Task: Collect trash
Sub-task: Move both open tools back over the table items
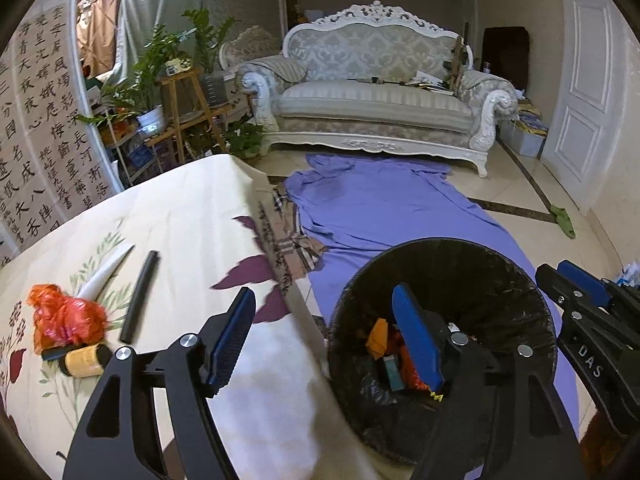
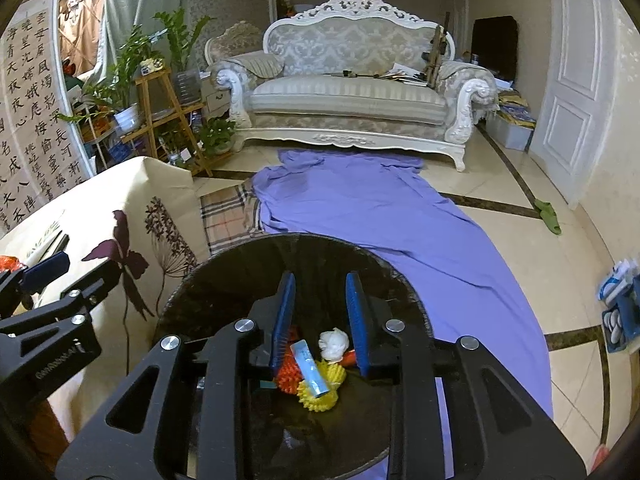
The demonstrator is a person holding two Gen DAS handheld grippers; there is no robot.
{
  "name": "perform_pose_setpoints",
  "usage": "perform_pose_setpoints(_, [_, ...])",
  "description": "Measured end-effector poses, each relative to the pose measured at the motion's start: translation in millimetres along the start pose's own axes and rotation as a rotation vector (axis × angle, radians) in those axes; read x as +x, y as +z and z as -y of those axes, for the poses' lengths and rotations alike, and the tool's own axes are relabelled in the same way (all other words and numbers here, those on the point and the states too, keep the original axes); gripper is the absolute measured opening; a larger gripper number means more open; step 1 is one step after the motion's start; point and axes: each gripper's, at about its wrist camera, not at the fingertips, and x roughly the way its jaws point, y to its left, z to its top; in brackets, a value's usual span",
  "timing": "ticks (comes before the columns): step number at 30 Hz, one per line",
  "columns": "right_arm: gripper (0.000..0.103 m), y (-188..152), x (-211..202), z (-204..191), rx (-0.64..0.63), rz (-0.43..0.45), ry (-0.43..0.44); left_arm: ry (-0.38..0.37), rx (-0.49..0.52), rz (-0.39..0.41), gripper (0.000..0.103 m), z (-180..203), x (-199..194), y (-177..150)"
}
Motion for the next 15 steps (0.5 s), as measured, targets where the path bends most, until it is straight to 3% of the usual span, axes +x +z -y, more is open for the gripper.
perform_pose_setpoints(4, [0.033, -1.0, -3.8, -14.3, -0.019, 0.001, 0.028, 0.019, -0.021, 0.003, 0.070, -14.2, -10.9, -4.8])
perform_pose_setpoints(15, [0.034, -2.1, -14.4, -92.8, -0.139, 0.001, 0.166, 0.145, -0.117, 0.003, 0.070, -88.5, -40.2, -28.1])
